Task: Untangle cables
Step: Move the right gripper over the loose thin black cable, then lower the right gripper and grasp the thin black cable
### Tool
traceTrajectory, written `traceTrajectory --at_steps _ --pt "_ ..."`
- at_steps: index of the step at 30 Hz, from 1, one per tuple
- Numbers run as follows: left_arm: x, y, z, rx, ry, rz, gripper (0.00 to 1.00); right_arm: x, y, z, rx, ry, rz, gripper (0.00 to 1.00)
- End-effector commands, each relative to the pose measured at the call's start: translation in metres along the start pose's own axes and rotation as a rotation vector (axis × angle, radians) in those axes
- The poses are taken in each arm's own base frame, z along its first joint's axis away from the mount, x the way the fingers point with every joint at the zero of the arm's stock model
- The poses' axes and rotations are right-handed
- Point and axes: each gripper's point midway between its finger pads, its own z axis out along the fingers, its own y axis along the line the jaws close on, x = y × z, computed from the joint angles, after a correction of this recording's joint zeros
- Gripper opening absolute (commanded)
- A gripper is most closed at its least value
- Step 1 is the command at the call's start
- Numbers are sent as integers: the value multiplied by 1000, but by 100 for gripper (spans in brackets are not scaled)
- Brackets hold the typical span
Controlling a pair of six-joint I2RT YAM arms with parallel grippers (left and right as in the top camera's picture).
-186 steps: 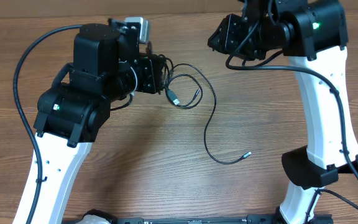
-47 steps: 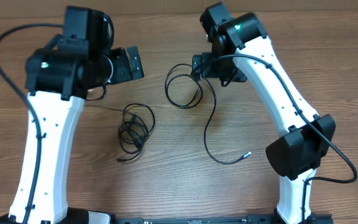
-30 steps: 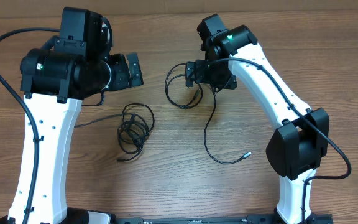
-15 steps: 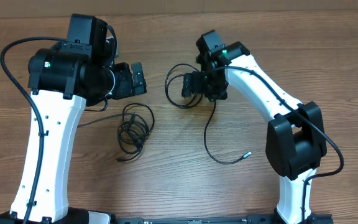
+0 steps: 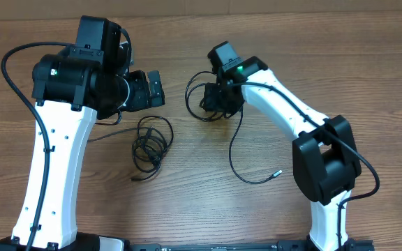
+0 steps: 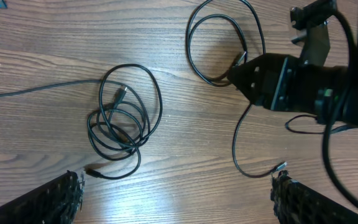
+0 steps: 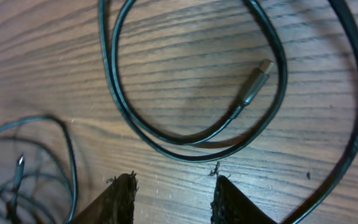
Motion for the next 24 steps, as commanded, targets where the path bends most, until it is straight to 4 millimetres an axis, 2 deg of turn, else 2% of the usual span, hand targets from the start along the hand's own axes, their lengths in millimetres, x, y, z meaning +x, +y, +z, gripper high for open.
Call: traceTrajectory --at_steps 1,8,14,24 --pt "1 -2 4 7 16 9 100 -7 -9 1 120 -96 114 41" --pt "1 -2 4 7 16 9 99 -16 -14 -1 166 -188 302 42" --pt "1 -2 4 7 16 9 99 -16 -15 3 163 -189 366 42" --pt "1 -2 4 8 16 8 100 1 -10 40 191 -123 336 43"
